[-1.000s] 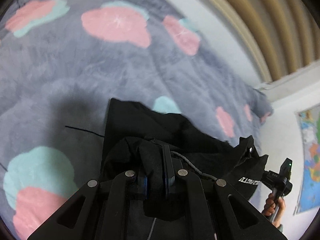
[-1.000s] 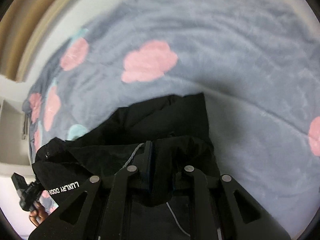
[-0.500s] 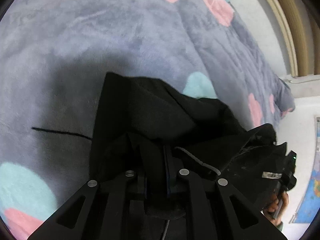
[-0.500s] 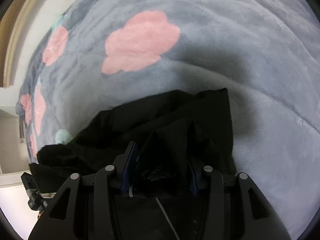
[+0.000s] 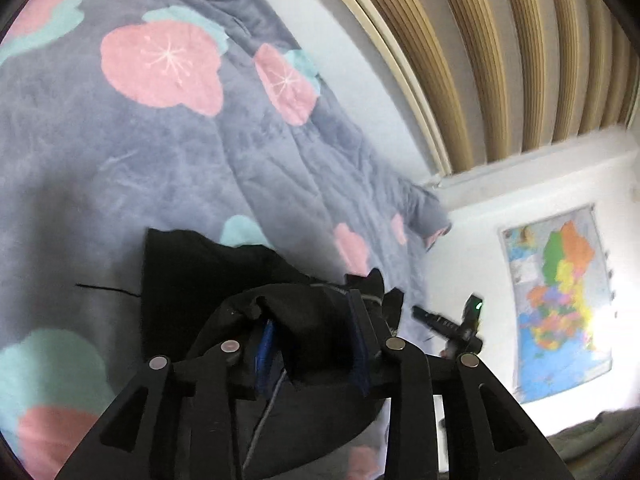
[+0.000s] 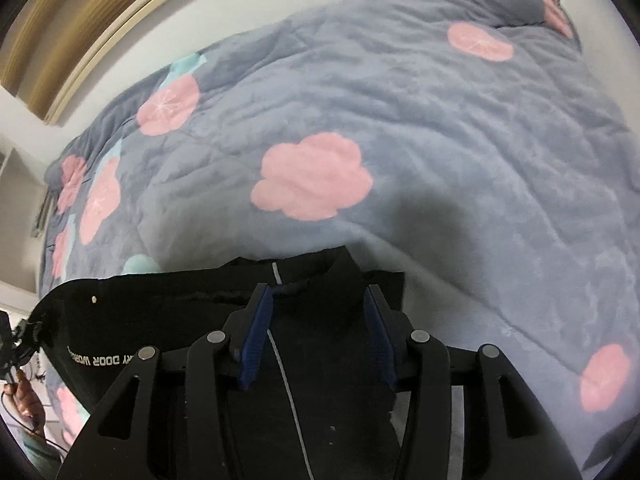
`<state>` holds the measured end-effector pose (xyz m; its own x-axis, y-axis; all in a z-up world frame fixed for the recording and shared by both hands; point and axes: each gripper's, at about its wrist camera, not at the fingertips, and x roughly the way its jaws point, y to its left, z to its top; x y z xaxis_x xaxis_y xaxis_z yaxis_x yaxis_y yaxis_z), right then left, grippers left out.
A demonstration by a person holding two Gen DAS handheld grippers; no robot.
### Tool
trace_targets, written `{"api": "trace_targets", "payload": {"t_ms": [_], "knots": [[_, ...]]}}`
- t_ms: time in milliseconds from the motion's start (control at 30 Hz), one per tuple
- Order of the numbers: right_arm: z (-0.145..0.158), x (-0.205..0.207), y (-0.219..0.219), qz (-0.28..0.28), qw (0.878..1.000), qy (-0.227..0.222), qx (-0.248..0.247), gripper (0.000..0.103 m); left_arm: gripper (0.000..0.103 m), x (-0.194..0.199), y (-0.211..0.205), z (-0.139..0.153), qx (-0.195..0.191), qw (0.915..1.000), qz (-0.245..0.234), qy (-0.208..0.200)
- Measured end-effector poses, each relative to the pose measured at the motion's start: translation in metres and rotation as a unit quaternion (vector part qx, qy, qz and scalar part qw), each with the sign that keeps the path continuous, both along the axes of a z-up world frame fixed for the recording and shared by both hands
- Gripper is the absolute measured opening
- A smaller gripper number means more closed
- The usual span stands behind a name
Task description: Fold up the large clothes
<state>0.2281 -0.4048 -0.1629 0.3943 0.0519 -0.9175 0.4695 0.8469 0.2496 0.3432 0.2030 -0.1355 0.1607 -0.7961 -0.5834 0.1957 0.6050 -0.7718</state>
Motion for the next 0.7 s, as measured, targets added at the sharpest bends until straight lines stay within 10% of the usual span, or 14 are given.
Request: {"api": "trace_targets", "payload": {"t_ms": [133,300,433,533,700], "knots": [[-0.022,0.005,0.002,0.018,0.999,0.025,0.008,0.051,0.036,-0.003,-0.011,-0.006,0.053,0.9985,-0.014,0.005],[-0.026,0.0,0.002,0.026,0.999,0.026,0.002,0.051,0.044,0.006,0.02,0.0,-0.087,0.9955,0.011,0.037],[-0.028,-0.001,0.0,0.027,0.999,0.022,0.005,0.051,0.066,0.003,0.018,0.021,-0.067,0.9977,-0.01,0.005],[-0.029,0.0,0.001,0.028,0.999,0.021,0.008,0.051,0.08,0.002,0.028,0.037,-0.125,0.9921,-0.006,-0.013],[-0.031,0.005,0.006,0.041,0.999,0.016,0.002,0.051,0.082,0.011,0.014,0.019,0.075,0.9965,0.004,-0.039]]}}
